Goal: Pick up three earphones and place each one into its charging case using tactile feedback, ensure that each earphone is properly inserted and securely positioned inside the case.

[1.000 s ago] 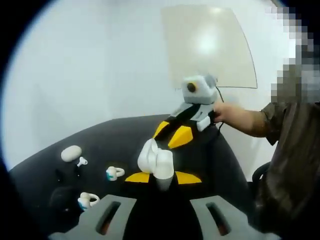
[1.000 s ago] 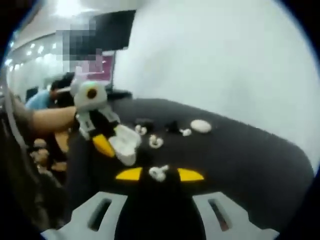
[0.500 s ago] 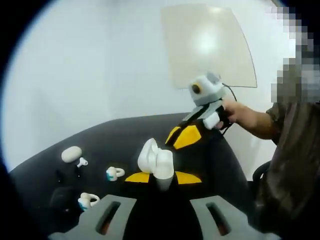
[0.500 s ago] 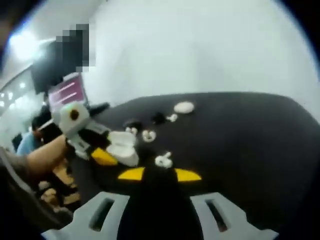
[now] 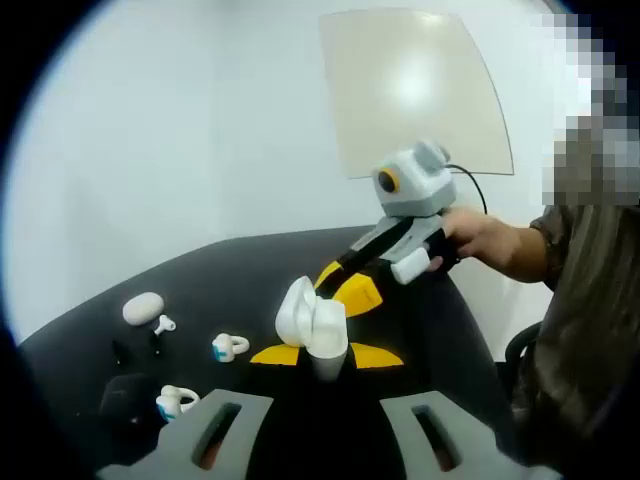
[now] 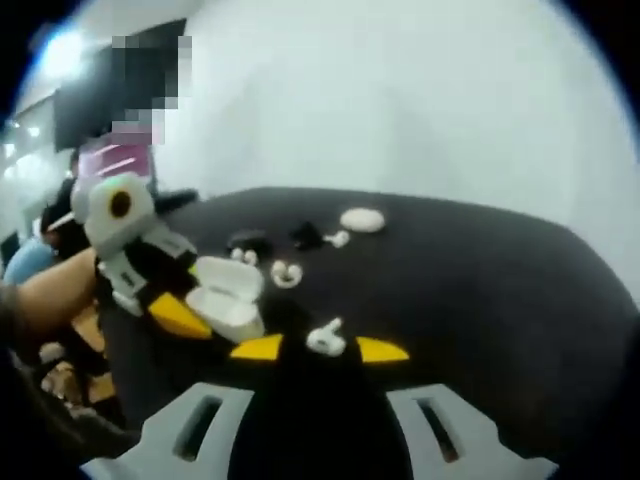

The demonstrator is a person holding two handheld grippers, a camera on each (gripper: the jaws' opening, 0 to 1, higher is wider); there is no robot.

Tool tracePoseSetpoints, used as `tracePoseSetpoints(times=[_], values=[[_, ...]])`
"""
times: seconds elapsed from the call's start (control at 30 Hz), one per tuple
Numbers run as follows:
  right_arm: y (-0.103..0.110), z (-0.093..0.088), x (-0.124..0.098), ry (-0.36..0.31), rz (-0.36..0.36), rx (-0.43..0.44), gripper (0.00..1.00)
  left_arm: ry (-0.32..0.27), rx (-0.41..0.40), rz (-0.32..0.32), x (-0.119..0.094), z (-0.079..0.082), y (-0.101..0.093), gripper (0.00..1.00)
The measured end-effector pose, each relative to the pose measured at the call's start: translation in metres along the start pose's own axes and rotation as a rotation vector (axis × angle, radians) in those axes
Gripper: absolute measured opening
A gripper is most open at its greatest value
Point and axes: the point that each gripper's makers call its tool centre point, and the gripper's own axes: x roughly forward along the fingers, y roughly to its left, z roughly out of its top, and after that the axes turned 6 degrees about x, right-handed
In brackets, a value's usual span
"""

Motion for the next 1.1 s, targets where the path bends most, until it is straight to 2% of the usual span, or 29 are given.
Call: tracePoseSetpoints(times=[0.03, 0.1, 0.2, 0.27, 0.33, 0.4, 0.43, 0.5, 0.53, 0.63, 0.7, 0.77, 0.87, 1.1], values=[[-0.002, 0.000, 0.002, 0.003, -0.004, 0.003, 0.23, 0.000, 0.000, 0.000, 0.000, 0.000, 0.000, 0.14], [-0.007, 0.000, 0.001, 0.012, -0.024, -0.078, 0.17, 0.000, 0.000, 0.000, 0.000, 0.000, 0.000, 0.14], [-0.005, 0.000, 0.000, 0.011, -0.005, -0.111, 0.17, 0.000, 0.001, 0.001, 0.000, 0.000, 0.000, 0.14], [-0.004, 0.001, -0.003, 0.010, 0.013, -0.196, 0.17, 0.000, 0.002, 0.001, 0.000, 0.000, 0.000, 0.14], [0.000, 0.005, -0.008, -0.015, 0.055, -0.270, 0.17, 0.000, 0.001, 0.000, 0.000, 0.000, 0.000, 0.14], [0.016, -0.002, -0.013, 0.018, 0.161, -0.278, 0.17, 0.000, 0.001, 0.000, 0.000, 0.000, 0.000, 0.14], [0.019, -0.005, -0.016, 0.038, 0.187, -0.275, 0.17, 0.000, 0.002, 0.000, 0.000, 0.000, 0.000, 0.14], [0.022, -0.012, -0.021, 0.075, 0.218, -0.356, 0.17, 0.000, 0.003, 0.001, 0.000, 0.000, 0.000, 0.14], [0.022, -0.011, -0.022, 0.072, 0.211, -0.400, 0.17, 0.000, 0.003, 0.001, 0.000, 0.000, 0.000, 0.14], [0.023, -0.010, -0.027, 0.060, 0.232, -0.442, 0.17, 0.000, 0.002, 0.001, 0.000, 0.000, 0.000, 0.14], [0.021, -0.008, -0.028, 0.043, 0.238, -0.502, 0.18, 0.000, 0.001, 0.001, 0.001, 0.000, 0.000, 0.14], [0.017, -0.009, -0.028, 0.050, 0.223, -0.505, 0.20, 0.000, 0.002, 0.002, 0.001, 0.000, 0.000, 0.14], [0.010, -0.007, -0.031, 0.037, 0.208, -0.426, 0.22, 0.000, 0.000, 0.002, 0.001, 0.000, 0.000, 0.14], [-0.019, -0.005, -0.034, 0.029, 0.124, -0.331, 0.21, 0.000, 0.000, 0.002, 0.000, 0.000, 0.000, 0.14]])
